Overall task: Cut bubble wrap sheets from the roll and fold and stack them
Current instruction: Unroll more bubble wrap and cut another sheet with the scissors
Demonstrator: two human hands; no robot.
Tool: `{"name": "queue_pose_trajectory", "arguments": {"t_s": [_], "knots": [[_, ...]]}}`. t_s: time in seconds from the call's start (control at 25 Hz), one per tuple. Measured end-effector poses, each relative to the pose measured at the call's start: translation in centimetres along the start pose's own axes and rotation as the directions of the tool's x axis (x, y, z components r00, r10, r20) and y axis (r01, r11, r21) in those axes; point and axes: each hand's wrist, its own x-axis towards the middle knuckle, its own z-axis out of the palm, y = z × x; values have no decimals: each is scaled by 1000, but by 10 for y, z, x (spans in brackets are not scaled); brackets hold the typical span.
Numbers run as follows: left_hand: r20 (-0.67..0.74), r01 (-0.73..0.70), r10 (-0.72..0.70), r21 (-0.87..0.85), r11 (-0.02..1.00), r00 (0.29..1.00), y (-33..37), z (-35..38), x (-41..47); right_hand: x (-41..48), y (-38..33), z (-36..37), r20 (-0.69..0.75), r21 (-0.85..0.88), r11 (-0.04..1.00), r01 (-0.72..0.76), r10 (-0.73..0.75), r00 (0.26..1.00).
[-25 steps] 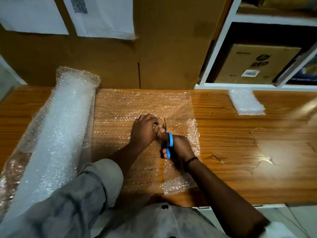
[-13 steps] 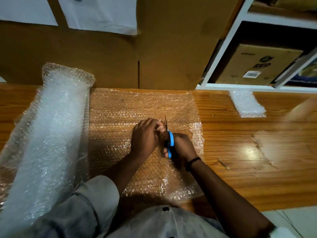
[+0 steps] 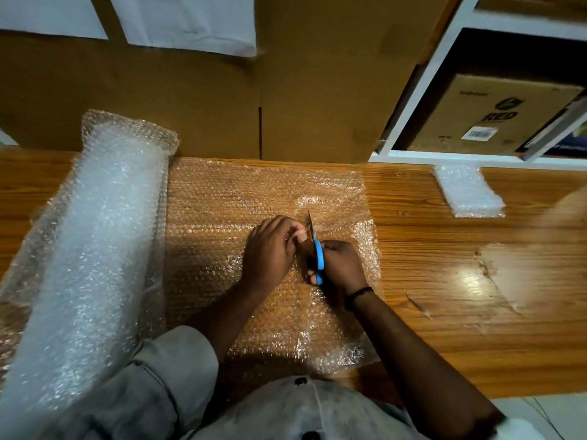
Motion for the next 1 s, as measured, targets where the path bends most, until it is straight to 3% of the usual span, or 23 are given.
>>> {"name": "queue_pose_trajectory", "arguments": {"t_s": [0.56,0.88,1.0], "knots": [[30,-14,14,-1,1000,999,-2,-1,1,11,-15,8,65,90,993,-73,67,996],[41,-31,32,-31,999,999,-2,-1,2,20,-11,8,-32,-94,995,46,-49,998],[22,-38,40,-52,998,999,-1,-2,2,19,-15,8,-18,80,997,-10,11,1000]]}}
